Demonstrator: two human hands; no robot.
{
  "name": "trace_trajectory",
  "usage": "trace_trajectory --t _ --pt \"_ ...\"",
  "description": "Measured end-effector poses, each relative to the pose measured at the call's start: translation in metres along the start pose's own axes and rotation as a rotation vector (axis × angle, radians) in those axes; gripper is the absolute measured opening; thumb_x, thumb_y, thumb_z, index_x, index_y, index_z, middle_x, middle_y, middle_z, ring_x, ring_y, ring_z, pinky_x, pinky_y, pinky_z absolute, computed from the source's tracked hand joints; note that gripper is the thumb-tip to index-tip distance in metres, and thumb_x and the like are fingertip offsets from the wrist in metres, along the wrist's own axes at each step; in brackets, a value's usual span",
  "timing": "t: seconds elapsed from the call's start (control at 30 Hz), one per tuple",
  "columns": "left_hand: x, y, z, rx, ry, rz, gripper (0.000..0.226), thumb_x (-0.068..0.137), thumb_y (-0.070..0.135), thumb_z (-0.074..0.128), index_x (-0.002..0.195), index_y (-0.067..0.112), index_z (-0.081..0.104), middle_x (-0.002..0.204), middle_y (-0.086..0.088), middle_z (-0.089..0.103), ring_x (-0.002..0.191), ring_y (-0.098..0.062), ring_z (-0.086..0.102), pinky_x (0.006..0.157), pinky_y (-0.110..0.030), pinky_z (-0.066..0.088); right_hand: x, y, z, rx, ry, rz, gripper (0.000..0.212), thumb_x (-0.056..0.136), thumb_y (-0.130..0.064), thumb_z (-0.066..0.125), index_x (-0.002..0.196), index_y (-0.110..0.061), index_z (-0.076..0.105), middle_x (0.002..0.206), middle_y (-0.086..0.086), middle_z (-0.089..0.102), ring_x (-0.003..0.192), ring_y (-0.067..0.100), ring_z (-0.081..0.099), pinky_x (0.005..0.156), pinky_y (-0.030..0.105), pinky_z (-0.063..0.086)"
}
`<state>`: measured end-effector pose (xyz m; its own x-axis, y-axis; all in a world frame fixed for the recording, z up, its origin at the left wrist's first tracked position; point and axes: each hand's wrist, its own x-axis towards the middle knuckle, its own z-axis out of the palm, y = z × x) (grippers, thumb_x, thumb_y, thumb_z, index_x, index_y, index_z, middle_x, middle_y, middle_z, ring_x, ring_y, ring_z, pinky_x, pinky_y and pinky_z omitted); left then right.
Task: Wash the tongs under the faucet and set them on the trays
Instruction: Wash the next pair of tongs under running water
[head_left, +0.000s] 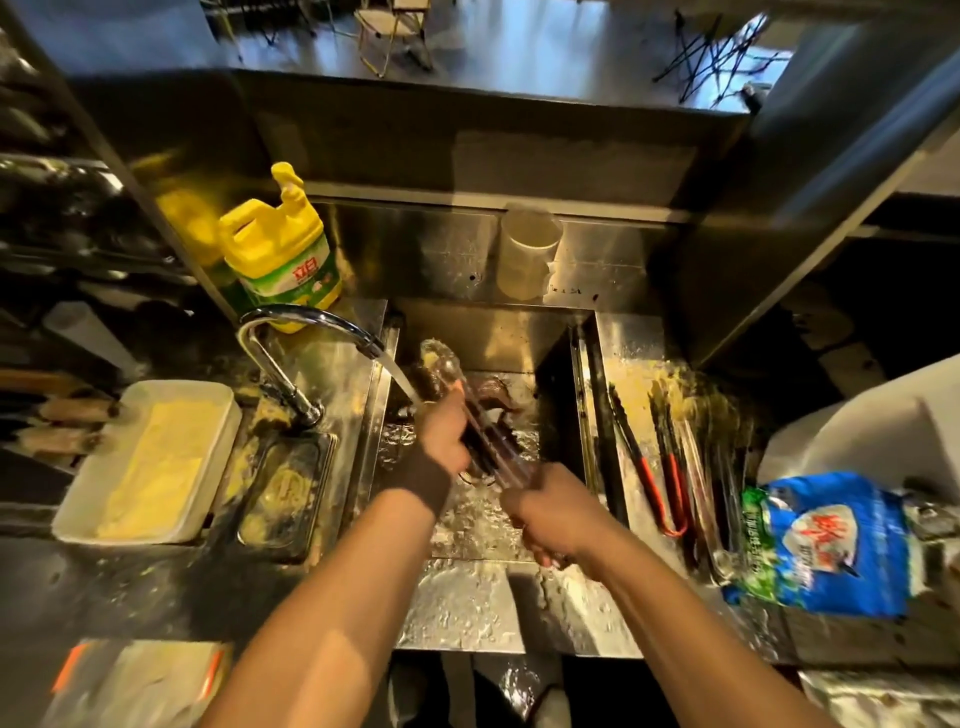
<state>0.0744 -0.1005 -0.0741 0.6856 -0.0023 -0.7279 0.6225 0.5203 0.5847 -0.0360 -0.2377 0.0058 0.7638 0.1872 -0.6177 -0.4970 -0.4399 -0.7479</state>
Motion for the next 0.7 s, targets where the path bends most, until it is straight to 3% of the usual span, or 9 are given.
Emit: trace_trajectory --t 0.07,0.17,0.27,0.37,0.43,0.5,0.57,0.63,0.7 --pt "0.003 0.004 -0.006 -0.010 -0.032 -0.040 0.023 0.102 0.018 0.049 0.084 0.007 0.058 0.080 -0.014 0.063 0.062 -0.027 0.064 0.057 -0.035 0.058 -0.003 -0.004 -0.001 0.015 -0.037 0.025 0.014 0.089 -0.025 0.061 0.083 -0.013 0.058 0.047 -0.007 0.051 0.035 0.008 0.046 0.039 0.022 0.040" --pt "0.016 0.004 -0.021 0.012 0.119 0.010 0.030 0.102 0.029 0.051 0.107 0.002 0.063 0.114 -0.020 0.063 0.096 -0.033 0.067 0.088 -0.043 0.056 -0.015 -0.004 -0.014 -0.023 -0.057 0.075 0.045 0.090 -0.054 0.054 0.087 -0.009 0.061 0.047 -0.009 0.054 0.035 0.007 0.045 0.038 0.018 0.039" --pt "0.009 -0.005 -0.034 -0.014 0.081 0.015 0.048 0.102 0.034 0.049 0.137 0.002 0.053 0.136 -0.017 0.057 0.130 -0.036 0.054 0.108 -0.044 0.045 -0.023 -0.002 -0.033 -0.072 0.027 0.043 0.046 0.096 -0.056 0.041 0.091 -0.013 0.059 0.059 -0.007 0.061 0.039 0.005 0.049 0.040 0.018 0.040" --pt "0.001 -0.001 -0.048 -0.152 0.065 0.035 0.024 0.102 0.027 0.049 0.113 0.010 0.062 0.115 -0.013 0.064 0.102 -0.029 0.066 0.088 -0.036 0.051 -0.015 -0.005 -0.044 -0.025 0.141 0.014 0.036 0.095 -0.047 0.054 0.112 -0.015 0.050 0.087 0.007 0.068 0.051 0.014 0.063 0.040 0.024 0.049" --pt "-0.006 -0.004 -0.056 -0.252 -0.032 0.067 0.035 0.104 0.039 0.037 0.104 0.013 0.060 0.103 -0.012 0.066 0.097 -0.028 0.065 0.094 -0.042 0.046 -0.005 -0.007 -0.044 0.004 0.176 0.033 0.045 0.088 -0.032 0.070 0.117 -0.016 0.040 0.099 0.013 0.065 0.058 0.018 0.069 0.048 0.032 0.058" --pt "-0.014 -0.006 -0.059 -0.343 -0.149 0.078 0.043 0.103 0.047 0.031 0.112 0.014 0.058 0.097 -0.010 0.073 0.093 -0.027 0.072 0.097 -0.044 0.043 0.005 -0.008 -0.038 -0.045 0.206 0.050 0.062 0.078 -0.023 0.081 0.118 -0.017 0.034 0.108 0.015 0.060 0.073 0.027 0.071 0.062 0.046 0.062" --pt "-0.023 -0.005 -0.064 -0.332 -0.274 0.101 0.041 0.094 0.049 0.051 0.113 0.015 0.062 0.095 -0.007 0.077 0.089 -0.023 0.075 0.092 -0.043 0.044 0.014 -0.006 -0.030 -0.205 0.243 0.032 0.068 0.074 -0.032 0.085 0.114 -0.017 0.032 0.111 0.011 0.060 0.089 0.034 0.069 0.074 0.056 0.059" --pt "-0.036 0.002 -0.061 -0.340 -0.367 0.132 0.050 0.065 0.046 0.082 0.102 0.015 0.069 0.093 -0.006 0.076 0.087 -0.022 0.074 0.095 -0.042 0.043 0.019 -0.003 -0.022 -0.377 0.270 0.023 0.064 0.077 -0.046 0.078 0.113 -0.018 0.034 0.108 0.006 0.062 0.093 0.031 0.067 0.081 0.056 0.055" --pt "-0.036 0.006 -0.060 -0.301 -0.346 0.127 0.045 0.065 0.045 0.081 0.098 0.018 0.066 0.092 -0.004 0.071 0.089 -0.022 0.069 0.095 -0.041 0.043 0.021 -0.001 -0.017 -0.506 0.260 0.016 0.053 0.085 -0.050 0.067 0.119 -0.019 0.041 0.103 0.002 0.066 0.091 0.025 0.066 0.083 0.049 0.055"
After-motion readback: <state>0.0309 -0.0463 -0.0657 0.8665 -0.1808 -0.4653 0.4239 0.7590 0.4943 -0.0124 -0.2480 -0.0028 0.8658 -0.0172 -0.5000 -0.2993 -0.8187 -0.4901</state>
